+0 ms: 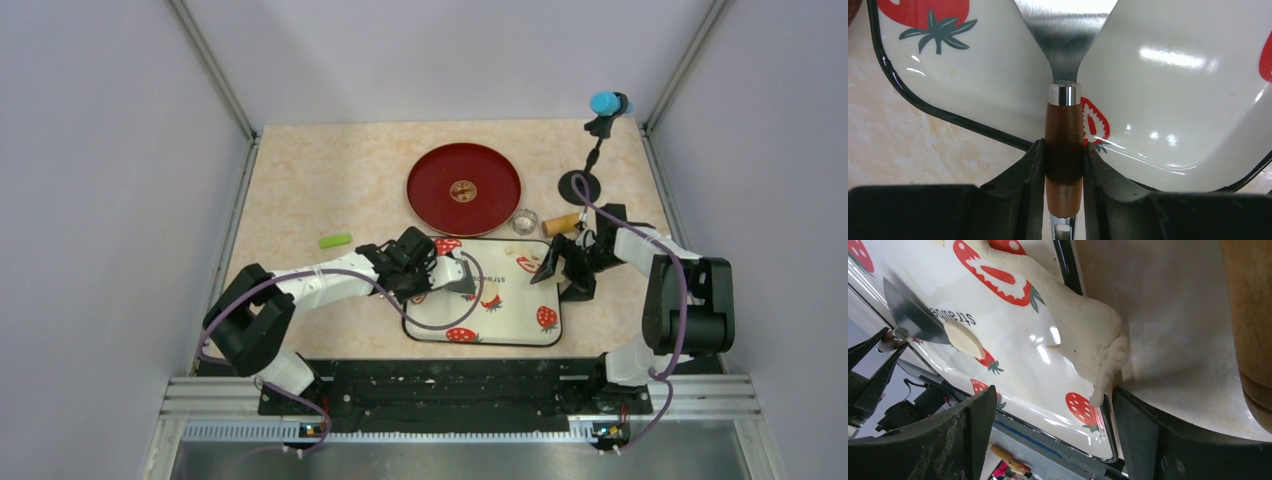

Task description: Roll out the dumpling wrappers from the dough

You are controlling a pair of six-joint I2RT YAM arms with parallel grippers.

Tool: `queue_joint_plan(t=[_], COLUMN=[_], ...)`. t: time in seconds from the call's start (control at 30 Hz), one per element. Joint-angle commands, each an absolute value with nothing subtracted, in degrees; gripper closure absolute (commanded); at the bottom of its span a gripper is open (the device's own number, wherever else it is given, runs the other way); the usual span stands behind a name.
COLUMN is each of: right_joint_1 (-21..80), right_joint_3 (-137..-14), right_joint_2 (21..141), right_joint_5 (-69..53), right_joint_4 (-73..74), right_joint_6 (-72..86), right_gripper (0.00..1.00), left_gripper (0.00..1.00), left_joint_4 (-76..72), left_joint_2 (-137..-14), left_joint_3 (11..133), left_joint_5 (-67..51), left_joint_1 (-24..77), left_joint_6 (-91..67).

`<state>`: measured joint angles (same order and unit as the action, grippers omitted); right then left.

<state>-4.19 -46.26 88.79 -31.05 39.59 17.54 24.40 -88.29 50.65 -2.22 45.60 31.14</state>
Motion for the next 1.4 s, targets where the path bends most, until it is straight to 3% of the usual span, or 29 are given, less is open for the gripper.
queue_joint_plan(t=[0.0, 1.37], right_joint_1=[-4.30, -4.31], right_joint_3=[-48.11, -48.25], right_joint_2=[89.47, 89.28], right_joint_5=[-31.82, -31.77], right_joint_4=[38.68, 38.86], right_joint_6=[16.39, 16.27], right_gripper=[0.17, 0.17], left_gripper=[1.00, 1.00], left_joint_4=[23.96, 27.30], left_joint_2=[-89.10, -91.18], left_joint_3=[53.03, 55.54], left_joint_5=[-3.40, -6.72], left_joint_1=[46.06, 47.02], left_joint_6=[30.85, 30.21])
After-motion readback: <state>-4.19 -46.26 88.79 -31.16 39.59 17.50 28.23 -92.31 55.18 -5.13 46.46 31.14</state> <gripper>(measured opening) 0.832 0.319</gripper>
